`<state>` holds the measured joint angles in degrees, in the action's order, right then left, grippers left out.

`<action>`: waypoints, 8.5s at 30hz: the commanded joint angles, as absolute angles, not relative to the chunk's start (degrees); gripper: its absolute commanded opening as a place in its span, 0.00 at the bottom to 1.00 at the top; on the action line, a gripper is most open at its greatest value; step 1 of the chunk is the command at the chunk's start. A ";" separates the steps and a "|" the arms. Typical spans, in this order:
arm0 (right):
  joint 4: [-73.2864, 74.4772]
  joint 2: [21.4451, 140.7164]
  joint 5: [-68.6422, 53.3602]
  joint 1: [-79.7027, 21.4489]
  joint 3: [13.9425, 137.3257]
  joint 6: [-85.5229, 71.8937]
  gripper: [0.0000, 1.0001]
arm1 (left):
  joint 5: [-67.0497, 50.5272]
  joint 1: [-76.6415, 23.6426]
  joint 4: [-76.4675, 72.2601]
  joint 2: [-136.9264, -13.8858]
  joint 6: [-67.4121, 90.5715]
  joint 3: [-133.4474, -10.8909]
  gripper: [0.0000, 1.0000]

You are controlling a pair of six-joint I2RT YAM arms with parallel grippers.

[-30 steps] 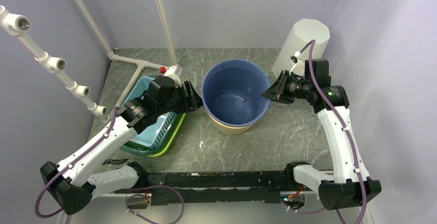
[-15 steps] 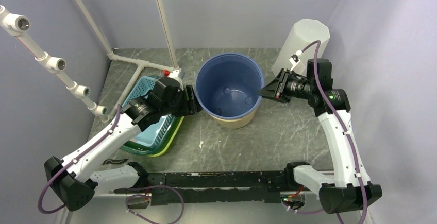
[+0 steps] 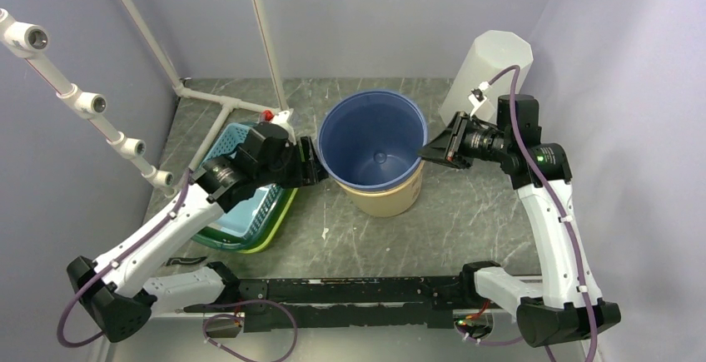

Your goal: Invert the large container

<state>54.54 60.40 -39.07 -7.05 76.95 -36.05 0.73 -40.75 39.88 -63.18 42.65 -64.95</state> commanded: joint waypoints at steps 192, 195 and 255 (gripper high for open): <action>41.48 45.81 -13.25 -12.68 94.24 -31.44 0.00 | 10.01 -38.06 39.59 -56.74 50.92 -68.55 0.94; 42.34 44.59 -12.59 -12.70 95.85 -28.98 0.00 | 9.83 -38.06 39.63 -56.60 50.55 -68.75 0.94; 60.46 50.81 2.50 -15.29 82.73 -28.11 0.00 | -22.19 -30.67 24.01 -66.01 44.52 -64.68 0.92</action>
<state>64.45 51.99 5.06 -15.16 78.04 -30.96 -17.26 -30.52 27.24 -70.13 45.69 -64.93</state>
